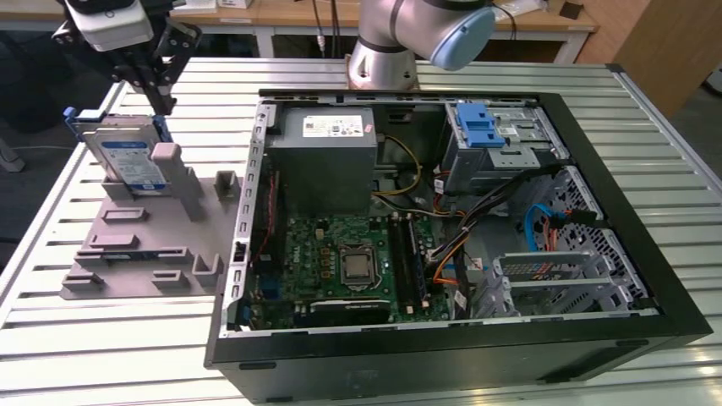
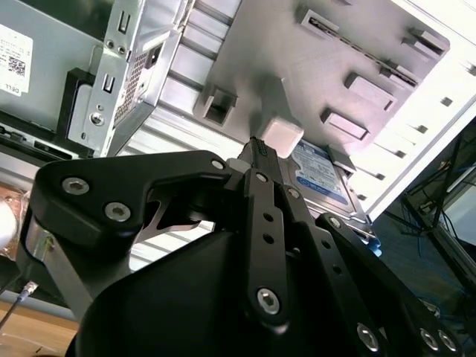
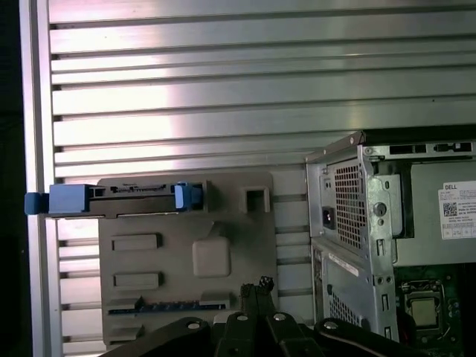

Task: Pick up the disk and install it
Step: 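Reach for the disk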

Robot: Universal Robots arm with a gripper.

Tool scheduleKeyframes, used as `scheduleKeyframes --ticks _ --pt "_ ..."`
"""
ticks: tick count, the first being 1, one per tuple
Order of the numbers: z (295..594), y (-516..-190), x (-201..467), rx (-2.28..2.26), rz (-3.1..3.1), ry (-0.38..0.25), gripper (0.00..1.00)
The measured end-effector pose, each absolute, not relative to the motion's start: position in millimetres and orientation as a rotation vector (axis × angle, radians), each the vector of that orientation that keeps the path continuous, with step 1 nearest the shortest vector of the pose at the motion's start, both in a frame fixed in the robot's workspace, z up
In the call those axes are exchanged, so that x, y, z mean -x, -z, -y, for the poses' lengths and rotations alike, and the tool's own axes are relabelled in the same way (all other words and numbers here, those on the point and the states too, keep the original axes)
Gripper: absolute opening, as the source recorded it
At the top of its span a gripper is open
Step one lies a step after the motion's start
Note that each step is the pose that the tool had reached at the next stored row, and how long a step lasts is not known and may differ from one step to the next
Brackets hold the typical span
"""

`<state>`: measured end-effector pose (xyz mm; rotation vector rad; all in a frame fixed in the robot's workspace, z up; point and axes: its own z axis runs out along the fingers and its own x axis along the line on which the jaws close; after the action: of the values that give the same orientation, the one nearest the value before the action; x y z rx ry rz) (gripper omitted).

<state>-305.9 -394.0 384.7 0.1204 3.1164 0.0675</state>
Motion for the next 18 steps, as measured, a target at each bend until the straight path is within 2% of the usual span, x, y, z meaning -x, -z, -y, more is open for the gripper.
scheduleKeyframes --ticks 18 --pt "393.9 -384.2 323.2 -0.12 -3.117 -0.067 0.11"
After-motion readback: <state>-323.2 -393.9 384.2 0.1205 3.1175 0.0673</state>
